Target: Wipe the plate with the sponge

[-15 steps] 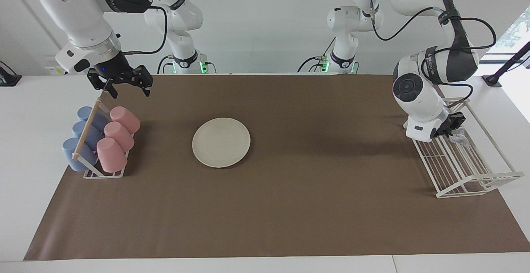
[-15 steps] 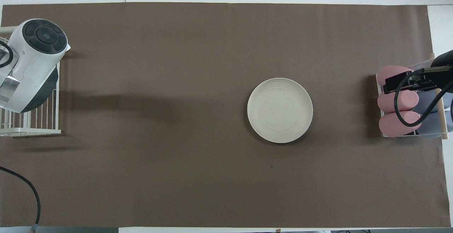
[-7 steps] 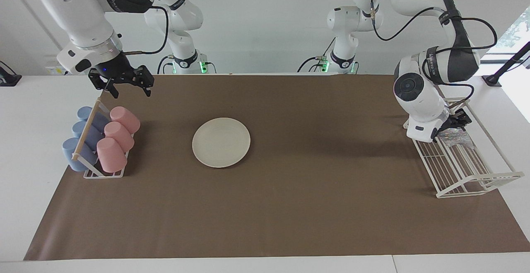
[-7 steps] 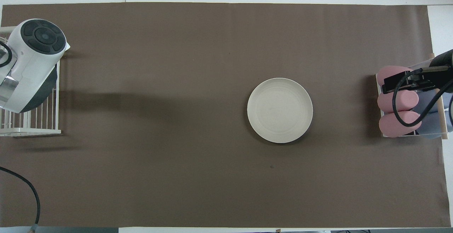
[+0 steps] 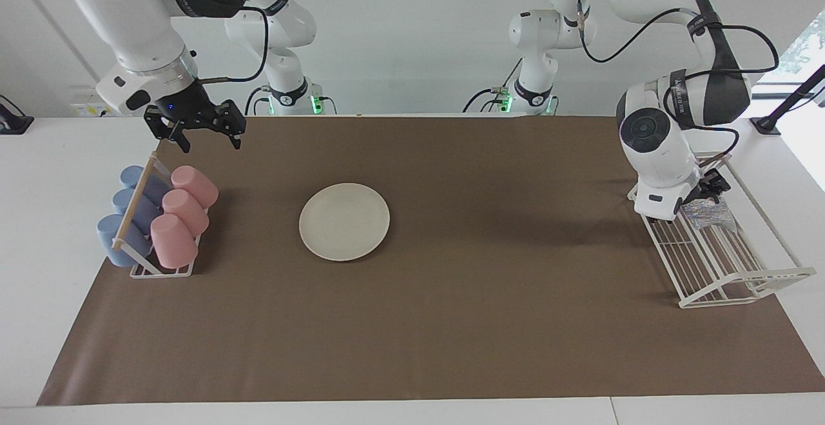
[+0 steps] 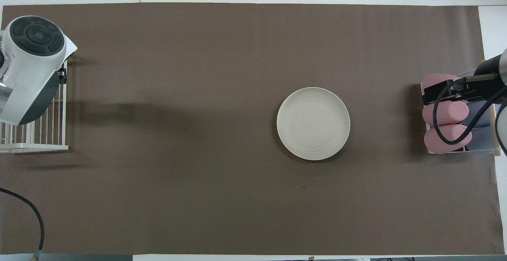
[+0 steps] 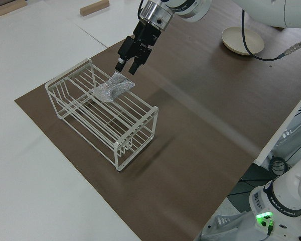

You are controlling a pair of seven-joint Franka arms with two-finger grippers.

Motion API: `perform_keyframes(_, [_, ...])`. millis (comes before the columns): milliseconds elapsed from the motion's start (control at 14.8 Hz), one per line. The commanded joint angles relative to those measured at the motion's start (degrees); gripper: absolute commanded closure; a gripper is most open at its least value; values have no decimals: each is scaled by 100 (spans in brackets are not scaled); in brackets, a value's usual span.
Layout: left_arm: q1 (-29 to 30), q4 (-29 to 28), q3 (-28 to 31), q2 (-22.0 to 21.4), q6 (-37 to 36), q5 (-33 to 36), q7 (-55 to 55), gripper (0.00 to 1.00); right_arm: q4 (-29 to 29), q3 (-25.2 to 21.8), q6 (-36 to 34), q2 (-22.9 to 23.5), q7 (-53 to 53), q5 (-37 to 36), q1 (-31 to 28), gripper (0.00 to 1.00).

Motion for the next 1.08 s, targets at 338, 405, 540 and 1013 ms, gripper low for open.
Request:
perform_keyframes(338, [134,421,72,-516,-291,-2107,47,0,-3,36,42,-50,144,-100,0,0])
perform_keyframes(405, [169,421,72,-682,-379,-2492,56,0,-3,36,42,-50,144,-100,9,0])
perform_keyframes(540, [240,421,72,-1034,-755,-3021,231,0,-3,36,16,-50,135,-118,35,0])
perform_keyframes(1013, [231,360,90,-1721,-1820,-4385,724,0,-3,36,-20,-50,127,-135,26,0])
